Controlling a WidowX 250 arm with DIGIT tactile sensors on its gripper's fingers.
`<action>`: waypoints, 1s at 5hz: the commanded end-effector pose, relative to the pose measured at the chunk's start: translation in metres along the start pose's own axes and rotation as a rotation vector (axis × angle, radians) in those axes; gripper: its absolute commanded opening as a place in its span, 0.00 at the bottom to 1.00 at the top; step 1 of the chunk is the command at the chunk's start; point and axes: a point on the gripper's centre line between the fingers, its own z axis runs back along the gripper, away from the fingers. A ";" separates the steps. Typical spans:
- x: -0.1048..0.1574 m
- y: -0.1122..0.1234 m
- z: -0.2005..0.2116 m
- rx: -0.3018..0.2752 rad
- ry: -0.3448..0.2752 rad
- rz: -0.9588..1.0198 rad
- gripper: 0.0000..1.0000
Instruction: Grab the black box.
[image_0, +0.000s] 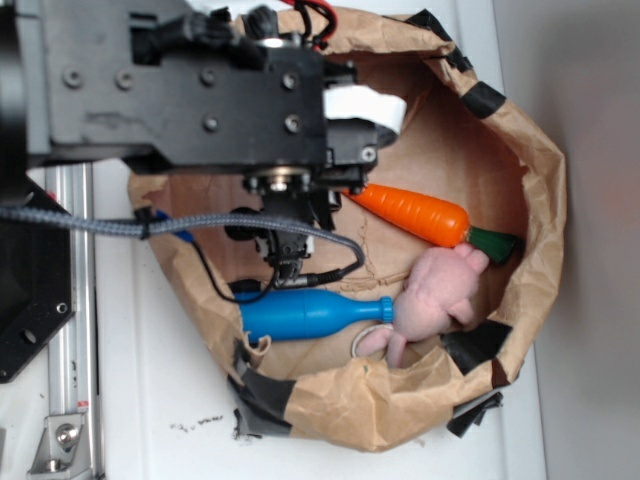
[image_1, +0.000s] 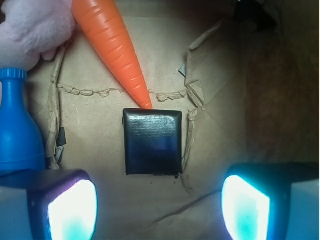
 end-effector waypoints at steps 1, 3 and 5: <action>0.004 0.007 0.008 0.006 -0.034 0.020 1.00; 0.006 0.014 -0.023 -0.006 -0.036 -0.013 1.00; 0.000 0.037 -0.034 0.012 -0.003 0.023 1.00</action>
